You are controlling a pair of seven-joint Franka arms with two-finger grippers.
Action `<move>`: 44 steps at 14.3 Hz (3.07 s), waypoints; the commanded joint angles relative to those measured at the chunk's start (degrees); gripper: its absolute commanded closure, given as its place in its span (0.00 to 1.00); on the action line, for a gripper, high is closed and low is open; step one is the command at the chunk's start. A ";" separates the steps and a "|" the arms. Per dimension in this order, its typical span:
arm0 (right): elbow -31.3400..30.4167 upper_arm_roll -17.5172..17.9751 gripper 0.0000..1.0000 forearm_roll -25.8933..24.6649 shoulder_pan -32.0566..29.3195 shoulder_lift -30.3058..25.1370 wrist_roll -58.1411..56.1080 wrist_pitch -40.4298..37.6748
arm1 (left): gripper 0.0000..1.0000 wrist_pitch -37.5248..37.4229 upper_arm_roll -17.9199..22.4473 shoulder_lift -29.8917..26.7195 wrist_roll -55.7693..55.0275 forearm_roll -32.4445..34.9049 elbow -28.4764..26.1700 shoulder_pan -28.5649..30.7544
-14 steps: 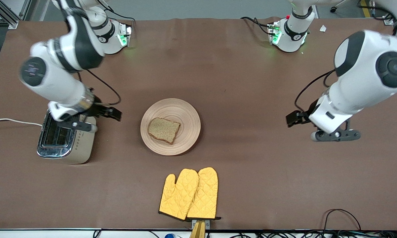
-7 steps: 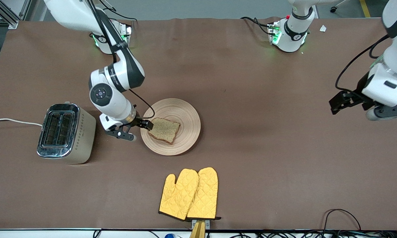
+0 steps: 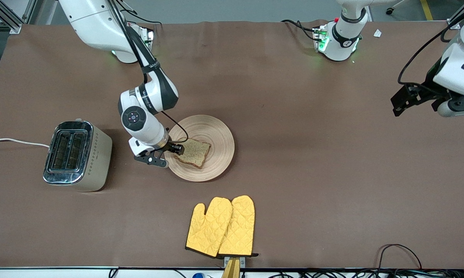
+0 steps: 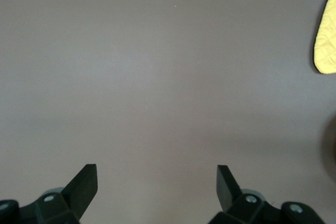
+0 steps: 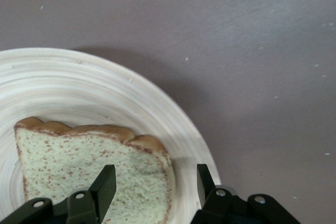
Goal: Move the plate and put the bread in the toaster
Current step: 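Grasp the bread slice's crust with the right gripper and lift it, then carry the bread over the toaster slot and lower it in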
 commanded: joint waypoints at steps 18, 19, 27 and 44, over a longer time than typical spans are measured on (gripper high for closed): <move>4.50 -1.76 1.00 0.74 0.82 -3.46 2.96 -12.82 | 0.00 -5.55 12.46 -4.40 9.85 -4.62 -3.71 -6.75; 6.43 -2.37 1.00 0.48 0.64 -4.34 2.70 -16.51 | 0.00 -5.55 12.55 -4.31 9.85 -4.36 -3.63 -6.84; 27.62 -5.10 1.00 -24.00 -1.20 -4.70 -10.72 -50.19 | 0.00 -5.55 12.46 -3.87 9.85 -4.09 -3.27 -6.93; 27.28 -5.02 1.00 -53.40 -10.96 1.00 -28.25 -55.14 | 0.00 -5.29 13.08 -1.76 9.85 -4.27 -2.57 -6.13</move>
